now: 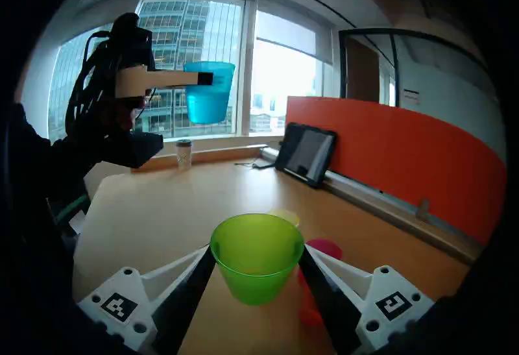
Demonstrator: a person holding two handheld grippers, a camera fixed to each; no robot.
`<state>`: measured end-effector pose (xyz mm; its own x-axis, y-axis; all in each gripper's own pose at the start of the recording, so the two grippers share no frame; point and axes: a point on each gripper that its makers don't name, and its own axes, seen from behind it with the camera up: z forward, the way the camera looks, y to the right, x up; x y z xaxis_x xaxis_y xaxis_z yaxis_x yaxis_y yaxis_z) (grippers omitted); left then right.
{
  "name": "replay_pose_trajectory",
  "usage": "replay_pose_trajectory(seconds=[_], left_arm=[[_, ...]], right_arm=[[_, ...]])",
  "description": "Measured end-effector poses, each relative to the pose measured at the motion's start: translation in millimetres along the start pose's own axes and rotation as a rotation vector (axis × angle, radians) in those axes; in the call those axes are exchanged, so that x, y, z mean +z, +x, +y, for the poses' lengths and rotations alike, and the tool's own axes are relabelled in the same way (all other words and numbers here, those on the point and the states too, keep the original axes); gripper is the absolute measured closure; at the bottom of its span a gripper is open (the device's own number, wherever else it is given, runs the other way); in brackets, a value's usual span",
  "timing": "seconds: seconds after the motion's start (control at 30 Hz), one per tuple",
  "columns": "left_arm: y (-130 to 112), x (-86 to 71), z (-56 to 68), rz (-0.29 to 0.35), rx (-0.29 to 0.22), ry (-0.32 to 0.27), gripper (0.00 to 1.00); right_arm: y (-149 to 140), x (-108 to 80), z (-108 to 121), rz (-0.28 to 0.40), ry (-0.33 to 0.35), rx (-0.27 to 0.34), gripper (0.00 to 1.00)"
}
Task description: Pour water
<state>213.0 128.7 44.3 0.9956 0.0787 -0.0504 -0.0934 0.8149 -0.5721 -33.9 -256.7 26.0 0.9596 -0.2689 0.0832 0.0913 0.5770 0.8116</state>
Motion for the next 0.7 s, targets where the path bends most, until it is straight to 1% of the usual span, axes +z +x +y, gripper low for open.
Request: replay_pose_trajectory(seconds=[0.23, 0.5, 0.6, 0.7], left_arm=[[2, 0.2, 5.2, 0.003, 0.006, -0.011, 0.14], [2, 1.9, 9.9, 0.004, 0.009, -0.023, 0.14], [1, 2.6, 11.6, 0.003, 0.011, -0.027, 0.14], [0, 3.2, 13.7, 0.003, 0.015, -0.032, 0.14]], right_arm=[[17, -14.7, -4, 0.064, -0.005, -0.004, 0.08], [29, -25.4, -10, 0.109, -0.011, -0.029, 0.07], [35, -29.1, -12, 0.138, -0.017, -0.037, 0.07], [40, -32.5, -12, 0.159, -0.021, -0.033, 0.07]])
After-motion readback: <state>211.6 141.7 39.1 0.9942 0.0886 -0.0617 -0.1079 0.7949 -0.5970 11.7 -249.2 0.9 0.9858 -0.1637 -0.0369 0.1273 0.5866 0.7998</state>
